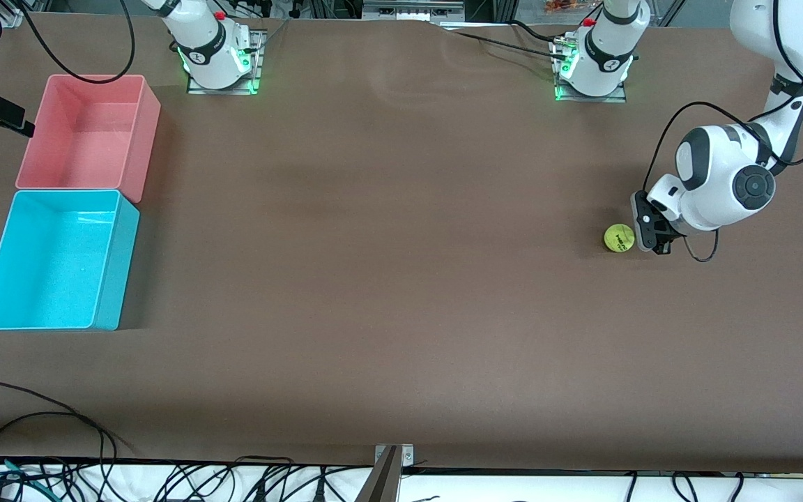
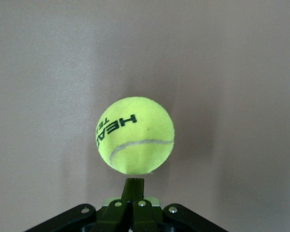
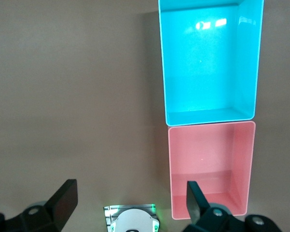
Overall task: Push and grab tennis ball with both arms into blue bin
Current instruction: 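Push the tennis ball with the left gripper toward the right arm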
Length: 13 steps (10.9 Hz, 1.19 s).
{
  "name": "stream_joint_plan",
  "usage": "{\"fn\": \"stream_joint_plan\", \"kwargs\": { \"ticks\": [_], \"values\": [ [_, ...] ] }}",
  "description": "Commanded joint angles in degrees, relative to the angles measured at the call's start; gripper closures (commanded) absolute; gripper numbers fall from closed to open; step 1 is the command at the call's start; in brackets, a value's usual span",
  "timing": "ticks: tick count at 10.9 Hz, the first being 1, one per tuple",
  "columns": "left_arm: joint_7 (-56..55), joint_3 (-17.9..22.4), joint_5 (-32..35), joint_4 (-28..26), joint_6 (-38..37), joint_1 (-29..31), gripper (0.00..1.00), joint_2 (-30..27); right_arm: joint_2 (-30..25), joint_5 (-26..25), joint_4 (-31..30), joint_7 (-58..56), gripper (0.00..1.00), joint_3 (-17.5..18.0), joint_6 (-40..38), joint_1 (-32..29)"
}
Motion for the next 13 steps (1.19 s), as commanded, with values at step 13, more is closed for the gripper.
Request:
{"fn": "stream_joint_plan", "kwargs": {
  "ticks": [13],
  "values": [
    [-14.42,-9.2,-11.66,2.13,4.63,-2.52,1.0,4.47,-0.28,0.16,0.79,-0.54,0.0,-0.61,-1.15,0.03]
  ]
}}
